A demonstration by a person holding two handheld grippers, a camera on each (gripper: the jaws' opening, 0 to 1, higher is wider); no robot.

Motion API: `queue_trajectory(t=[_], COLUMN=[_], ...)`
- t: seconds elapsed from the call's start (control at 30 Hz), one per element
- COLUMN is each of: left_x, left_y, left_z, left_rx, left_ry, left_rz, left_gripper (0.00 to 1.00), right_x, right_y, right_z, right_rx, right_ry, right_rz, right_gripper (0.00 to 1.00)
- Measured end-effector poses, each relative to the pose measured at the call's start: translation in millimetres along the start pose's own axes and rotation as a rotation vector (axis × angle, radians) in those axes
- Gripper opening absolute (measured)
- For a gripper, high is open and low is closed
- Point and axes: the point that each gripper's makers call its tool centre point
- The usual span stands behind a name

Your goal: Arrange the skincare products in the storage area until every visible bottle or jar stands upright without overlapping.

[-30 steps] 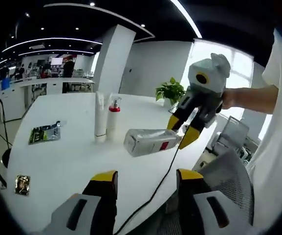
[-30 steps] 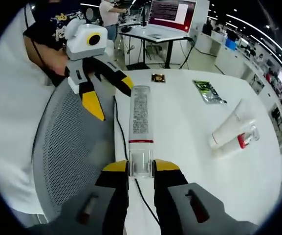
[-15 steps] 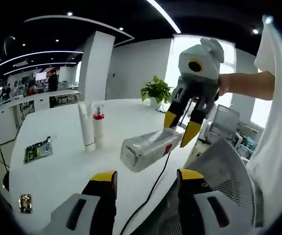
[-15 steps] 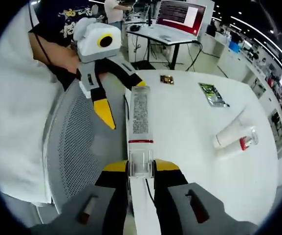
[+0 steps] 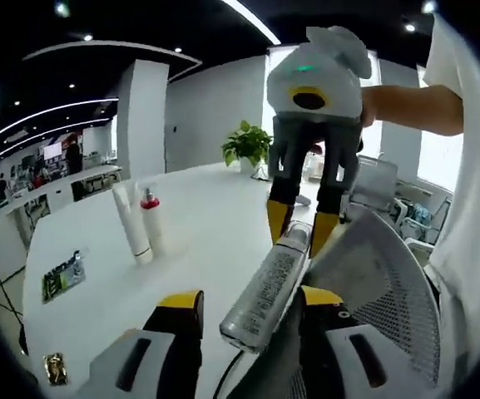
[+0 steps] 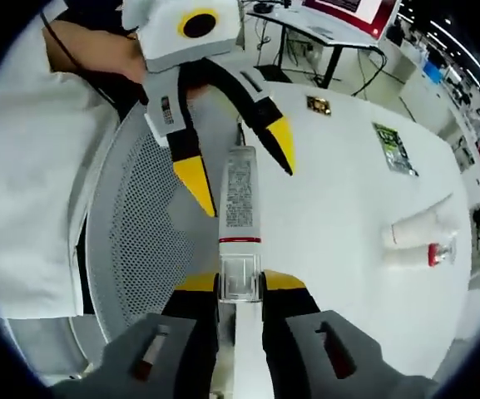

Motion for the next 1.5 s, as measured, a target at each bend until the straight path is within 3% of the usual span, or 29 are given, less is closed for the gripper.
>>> queue_trajectory(t=[0.3,0.57,0.73,1.2,1.4,1.5], left_x=[11,11,10,11,11,11], left_y=[-12.4,-16.2,-13.8,-15.9,-16.7,-15.8], left_z=[14.6,21.1,25.4,23.9,23.0,23.3], left_rx=[0.091,0.129,0.118,0.124,0.118,0.111], left_ry=[-0.020,-0.042,-0.071,-0.063,-0.056,-0.054], left_rz=[-0.108,-0.139,-0.126,-0.139,-0.142,-0.137], left_gripper=[0.29,0.23,0.21,0.20,0.19,0.19], right_x=[1,-2,-5,1,3,4], right_y=[-0.1,2.9,2.0,-1.1,-1.4,-1.7], right_z=[-3,-7,-9,-7,-2,0], right_rx=[-0.143,-0.182,-0.178,-0.177,-0.105,-0.044], right_ry=[0.048,0.080,0.104,0.104,0.072,0.049], right_rz=[-0.128,-0.159,-0.147,-0.094,-0.044,-0.008], right_gripper=[0.16,0.16,0.17,0.18,0.22,0.30])
Point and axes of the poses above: the point that each gripper's makers call its tool centre point, and the gripper's own axes: x roughly forward along the fingers, z roughly to its right, y roughly out of its top, and after that the axes turned 12 degrees about -y, right-handed
